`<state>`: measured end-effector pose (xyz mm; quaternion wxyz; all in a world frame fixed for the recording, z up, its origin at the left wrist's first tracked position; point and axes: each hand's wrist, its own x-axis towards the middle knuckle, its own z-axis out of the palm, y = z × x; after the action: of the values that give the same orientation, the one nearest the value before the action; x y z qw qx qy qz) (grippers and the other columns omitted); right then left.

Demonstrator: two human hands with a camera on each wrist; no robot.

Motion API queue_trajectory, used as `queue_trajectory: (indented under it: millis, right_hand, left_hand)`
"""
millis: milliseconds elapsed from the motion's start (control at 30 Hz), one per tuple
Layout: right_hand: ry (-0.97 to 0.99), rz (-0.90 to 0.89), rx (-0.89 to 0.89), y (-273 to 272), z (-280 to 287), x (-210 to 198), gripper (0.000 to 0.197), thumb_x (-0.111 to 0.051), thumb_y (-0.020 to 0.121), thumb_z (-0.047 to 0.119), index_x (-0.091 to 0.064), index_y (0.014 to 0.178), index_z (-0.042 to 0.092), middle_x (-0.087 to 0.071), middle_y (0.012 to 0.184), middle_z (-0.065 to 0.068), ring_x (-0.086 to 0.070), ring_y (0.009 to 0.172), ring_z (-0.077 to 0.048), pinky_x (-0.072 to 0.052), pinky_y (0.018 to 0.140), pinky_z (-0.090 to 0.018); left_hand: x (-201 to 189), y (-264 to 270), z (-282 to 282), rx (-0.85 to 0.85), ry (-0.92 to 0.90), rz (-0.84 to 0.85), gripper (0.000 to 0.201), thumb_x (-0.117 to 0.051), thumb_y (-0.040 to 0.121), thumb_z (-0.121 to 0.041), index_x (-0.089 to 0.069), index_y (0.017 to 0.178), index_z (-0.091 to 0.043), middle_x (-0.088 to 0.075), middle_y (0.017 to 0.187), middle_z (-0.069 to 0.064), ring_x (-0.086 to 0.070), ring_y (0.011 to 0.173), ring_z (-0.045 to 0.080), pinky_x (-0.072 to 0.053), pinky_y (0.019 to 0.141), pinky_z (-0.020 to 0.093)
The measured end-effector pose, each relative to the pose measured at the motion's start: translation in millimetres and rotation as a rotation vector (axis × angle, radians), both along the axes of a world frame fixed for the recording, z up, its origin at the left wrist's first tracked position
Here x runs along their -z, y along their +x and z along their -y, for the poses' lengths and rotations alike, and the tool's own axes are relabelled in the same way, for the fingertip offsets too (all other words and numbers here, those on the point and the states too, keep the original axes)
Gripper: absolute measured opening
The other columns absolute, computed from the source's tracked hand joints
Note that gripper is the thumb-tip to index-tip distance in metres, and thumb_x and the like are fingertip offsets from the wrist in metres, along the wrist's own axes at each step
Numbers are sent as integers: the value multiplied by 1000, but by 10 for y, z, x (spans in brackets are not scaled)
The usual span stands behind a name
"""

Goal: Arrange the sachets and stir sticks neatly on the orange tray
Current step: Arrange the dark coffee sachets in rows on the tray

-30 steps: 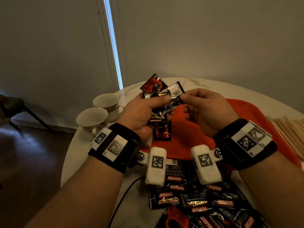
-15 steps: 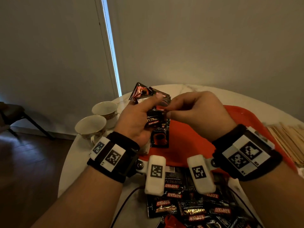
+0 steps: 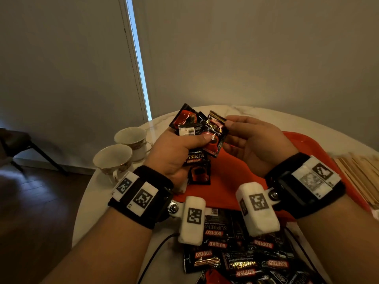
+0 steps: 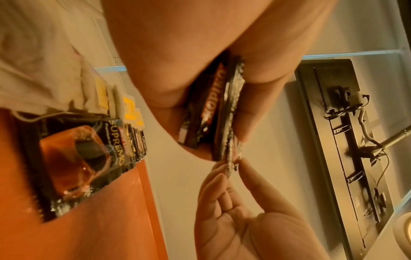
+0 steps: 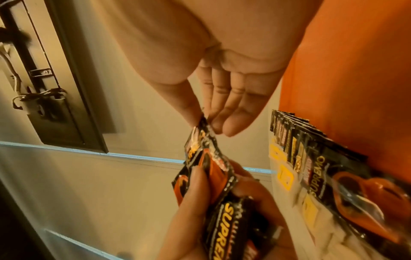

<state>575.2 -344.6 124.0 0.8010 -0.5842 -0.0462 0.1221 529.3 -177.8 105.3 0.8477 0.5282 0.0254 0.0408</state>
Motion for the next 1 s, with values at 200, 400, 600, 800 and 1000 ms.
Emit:
queue_trajectory:
  millis: [200,400,600,800,1000]
  right_hand:
    - [-71,-26,-39,14,-15,80,12,-66,90,-3,-63,90,8,-67,69,-5,-65,61,-13,-58,60,-25]
    - [-286,-203,-81,-12,10,264,11,-65,89,-6,-66,100,-5,-67,88,-19,-63,67,-21,-54,61,-31]
    - [-469,-245,-201,-49,-57,340,10,-66,90,-5,-72,98,-6,-74,81,-16,-68,68,-22,-58,62,-31]
    - [-485,-234,-171,-44,-65,348,17,-69,90,0,-69,106,-3,-76,88,-17,-72,74,-25,-61,66,-33]
    - [-444,-177,-160,-47,-64,326,18,-69,93,10,-66,108,1,-71,74,-9,-70,74,-25,-59,72,-38]
  left_hand:
    - [-15,8,-53,-98,1,-52,51,-79,76,-4,-66,125,-2,-77,107,20,-77,91,36,-64,75,49]
    - [29,138,-280,-358,-119,-99,39,-75,91,-16,-65,128,-9,-77,109,18,-75,81,25,-60,66,36]
    - [58,171,-261,-351,-111,-85,38,-72,93,-15,-62,129,-9,-75,112,22,-76,84,26,-59,63,35]
    - [45,164,-277,-335,-138,-88,39,-71,93,-14,-61,130,-9,-74,107,20,-76,84,26,-58,61,34]
    - [10,108,-226,-213,-126,-106,30,-61,95,-14,-59,124,-5,-77,91,17,-76,83,29,-62,68,39]
